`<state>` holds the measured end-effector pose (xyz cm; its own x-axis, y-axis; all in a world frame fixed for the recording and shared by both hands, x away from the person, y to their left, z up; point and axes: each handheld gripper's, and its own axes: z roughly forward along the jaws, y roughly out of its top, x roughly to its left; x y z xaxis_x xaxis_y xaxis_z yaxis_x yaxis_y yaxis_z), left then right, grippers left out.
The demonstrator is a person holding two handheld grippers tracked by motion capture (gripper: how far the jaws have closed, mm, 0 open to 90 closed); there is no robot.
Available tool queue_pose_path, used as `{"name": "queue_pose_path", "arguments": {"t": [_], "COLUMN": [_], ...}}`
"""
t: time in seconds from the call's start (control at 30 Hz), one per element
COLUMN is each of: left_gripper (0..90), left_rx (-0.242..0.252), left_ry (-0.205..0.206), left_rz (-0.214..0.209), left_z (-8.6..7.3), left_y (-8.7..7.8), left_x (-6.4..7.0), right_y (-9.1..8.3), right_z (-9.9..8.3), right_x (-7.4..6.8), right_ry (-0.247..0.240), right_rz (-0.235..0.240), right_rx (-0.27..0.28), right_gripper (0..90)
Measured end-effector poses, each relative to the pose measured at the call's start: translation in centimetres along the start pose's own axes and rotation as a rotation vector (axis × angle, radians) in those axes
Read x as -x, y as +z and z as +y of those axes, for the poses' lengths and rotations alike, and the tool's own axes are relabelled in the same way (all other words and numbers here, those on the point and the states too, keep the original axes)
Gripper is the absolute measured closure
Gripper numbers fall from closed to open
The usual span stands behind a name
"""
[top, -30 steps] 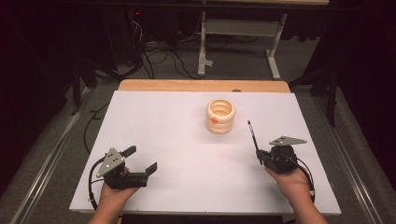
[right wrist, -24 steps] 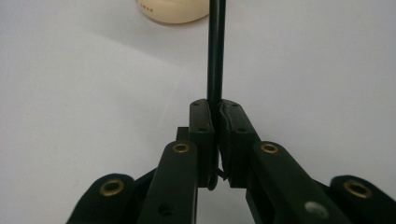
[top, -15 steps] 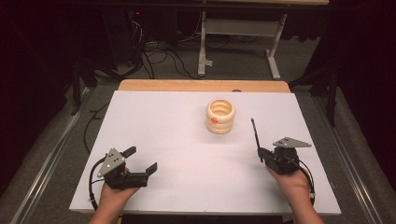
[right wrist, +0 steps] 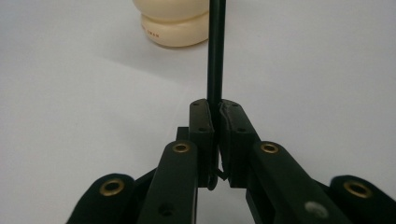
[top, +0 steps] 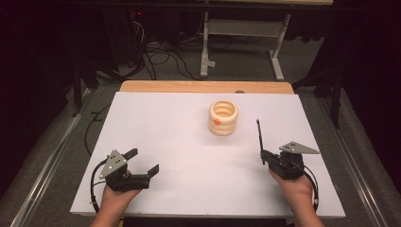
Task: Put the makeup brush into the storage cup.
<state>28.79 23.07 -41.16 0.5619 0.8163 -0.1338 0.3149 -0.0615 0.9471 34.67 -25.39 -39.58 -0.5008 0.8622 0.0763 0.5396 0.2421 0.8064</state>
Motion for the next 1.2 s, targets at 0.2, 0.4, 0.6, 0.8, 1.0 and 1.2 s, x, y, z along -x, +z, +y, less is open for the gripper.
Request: {"name": "queue_pose_path", "arguments": {"t": [0.2, 0.4, 0.6, 0.8, 1.0, 1.2], "left_gripper": [0.7, 0.8, 0.7, 0.8, 0.7, 0.7], "left_rx": [-0.002, -0.002, -0.001, -0.002, -0.001, -0.004], "left_ry": [0.001, 0.001, 0.001, -0.001, 0.001, 0.005], "left_rz": [0.001, -0.001, -0.002, -0.005, -0.008, -0.018], "left_z": [0.0, -0.1, 0.0, 0.0, 0.0, -0.1], "left_y": [0.0, 0.0, 0.0, 0.0, 0.1, 0.2], "left_x": [0.0, 0.1, 0.1, 0.1, 0.2, 0.3], "right_y": [-0.2, -0.2, -0.2, 0.0, 0.2, 0.2], "right_z": [-0.3, -0.7, -1.0, -1.4, -1.6, -1.7], "right_x": [-0.2, -0.3, -0.3, -0.6, -0.9, -0.9], "right_ry": [0.003, -0.011, -0.020, -0.050, -0.073, -0.075], "right_rz": [0.001, 0.002, 0.001, -0.010, -0.026, -0.037], "right_rx": [0.043, 0.082, 0.108, 0.132, 0.153, 0.159], "right_gripper": [86.4, 86.4, 86.4, 86.4, 86.4, 86.4]}}
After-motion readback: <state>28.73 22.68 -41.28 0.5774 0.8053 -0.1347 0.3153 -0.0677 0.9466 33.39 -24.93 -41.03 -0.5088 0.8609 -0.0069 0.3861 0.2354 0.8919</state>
